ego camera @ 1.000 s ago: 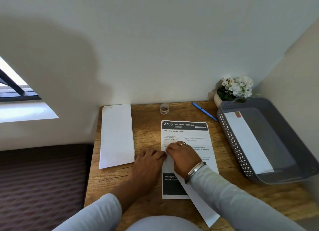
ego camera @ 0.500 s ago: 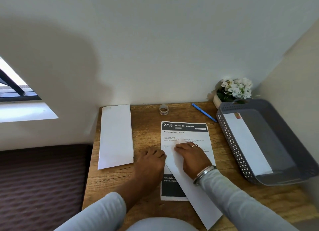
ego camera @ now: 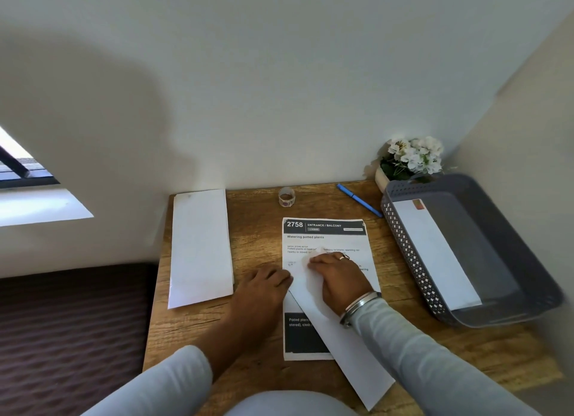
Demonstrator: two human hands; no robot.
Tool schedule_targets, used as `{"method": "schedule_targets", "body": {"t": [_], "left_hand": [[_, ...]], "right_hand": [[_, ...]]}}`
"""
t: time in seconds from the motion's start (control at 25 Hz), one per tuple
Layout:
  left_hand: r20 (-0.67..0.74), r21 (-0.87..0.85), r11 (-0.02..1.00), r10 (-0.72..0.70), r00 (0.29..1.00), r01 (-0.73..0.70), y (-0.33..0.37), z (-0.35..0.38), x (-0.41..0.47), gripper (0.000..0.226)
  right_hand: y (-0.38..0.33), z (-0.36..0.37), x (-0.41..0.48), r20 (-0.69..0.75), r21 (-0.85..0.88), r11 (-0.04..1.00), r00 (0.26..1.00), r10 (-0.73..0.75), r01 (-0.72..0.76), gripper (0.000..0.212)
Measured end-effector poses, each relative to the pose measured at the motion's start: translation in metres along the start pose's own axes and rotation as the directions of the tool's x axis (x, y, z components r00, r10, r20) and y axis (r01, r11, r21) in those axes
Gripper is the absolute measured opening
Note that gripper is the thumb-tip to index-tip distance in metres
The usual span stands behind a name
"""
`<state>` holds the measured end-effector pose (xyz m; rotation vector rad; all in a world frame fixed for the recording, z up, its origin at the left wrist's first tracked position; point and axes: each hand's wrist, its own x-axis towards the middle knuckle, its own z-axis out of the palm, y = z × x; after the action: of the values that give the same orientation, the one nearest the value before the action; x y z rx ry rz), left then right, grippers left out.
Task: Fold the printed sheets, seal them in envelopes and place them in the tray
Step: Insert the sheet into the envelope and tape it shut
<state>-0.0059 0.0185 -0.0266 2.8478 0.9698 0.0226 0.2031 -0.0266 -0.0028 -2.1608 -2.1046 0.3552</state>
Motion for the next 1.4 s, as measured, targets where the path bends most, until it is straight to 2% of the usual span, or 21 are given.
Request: {"method": "schedule_targets", "body": {"t": [0.12, 0.24, 0.44, 0.6, 0.68, 0.8, 0.92, 1.08, 1.4], "left_hand": [[-0.014, -0.021, 0.999, -0.03, 0.999, 0.03, 0.001, 0.004, -0.006, 0.062], [-0.026, -0.045, 0.998, -0.05, 0.998, 0.049, 0.004, -0.001, -0.004, 0.06], [0.008, -0.052, 0.998, -0.045, 0.999, 0.045, 0.003, -0.004, -0.002, 0.057], [-0.067, -0.171, 0.981, -0.103, 0.992, 0.09, -0.001, -0.016, 0.01, 0.033], [-0.08, -0.242, 0.96, -0.161, 0.984, 0.137, -0.011, -0.026, 0.026, 0.029], [-0.164, -0.215, 0.96, -0.216, 0.962, 0.179, -0.035, -0.036, 0.067, 0.025], [-0.185, -0.227, 0.949, -0.261, 0.947, 0.217, -0.051, -0.051, 0.107, 0.018], [-0.18, -0.151, 0.954, -0.285, 0.942, 0.26, -0.071, -0.06, 0.138, 0.042], [-0.129, -0.093, 0.96, -0.276, 0.952, 0.266, -0.08, -0.052, 0.156, 0.037]], "right_hand": [[-0.026, 0.003, 0.0, 0.032, -0.085, 0.994, 0.998, -0.061, 0.063, 0.05], [-0.039, 0.006, -0.003, 0.072, -0.052, 0.991, 0.99, -0.12, 0.124, 0.049], [0.005, -0.005, 0.008, 0.054, -0.101, 0.993, 0.997, 0.061, -0.056, 0.059], [0.01, -0.003, 0.012, 0.07, -0.028, 0.997, 0.995, 0.072, -0.07, 0.056], [0.013, -0.001, 0.011, 0.065, 0.001, 0.998, 0.996, 0.068, -0.068, 0.057], [0.015, -0.001, 0.01, 0.037, 0.035, 0.997, 0.997, 0.063, -0.065, 0.057], [0.016, 0.004, 0.005, 0.01, 0.054, 0.995, 0.996, 0.088, -0.088, 0.058], [0.016, 0.012, 0.005, 0.016, 0.085, 0.991, 0.994, 0.106, -0.107, 0.062], [0.018, 0.013, 0.007, 0.042, 0.072, 0.991, 0.993, 0.108, -0.111, 0.062]]}}
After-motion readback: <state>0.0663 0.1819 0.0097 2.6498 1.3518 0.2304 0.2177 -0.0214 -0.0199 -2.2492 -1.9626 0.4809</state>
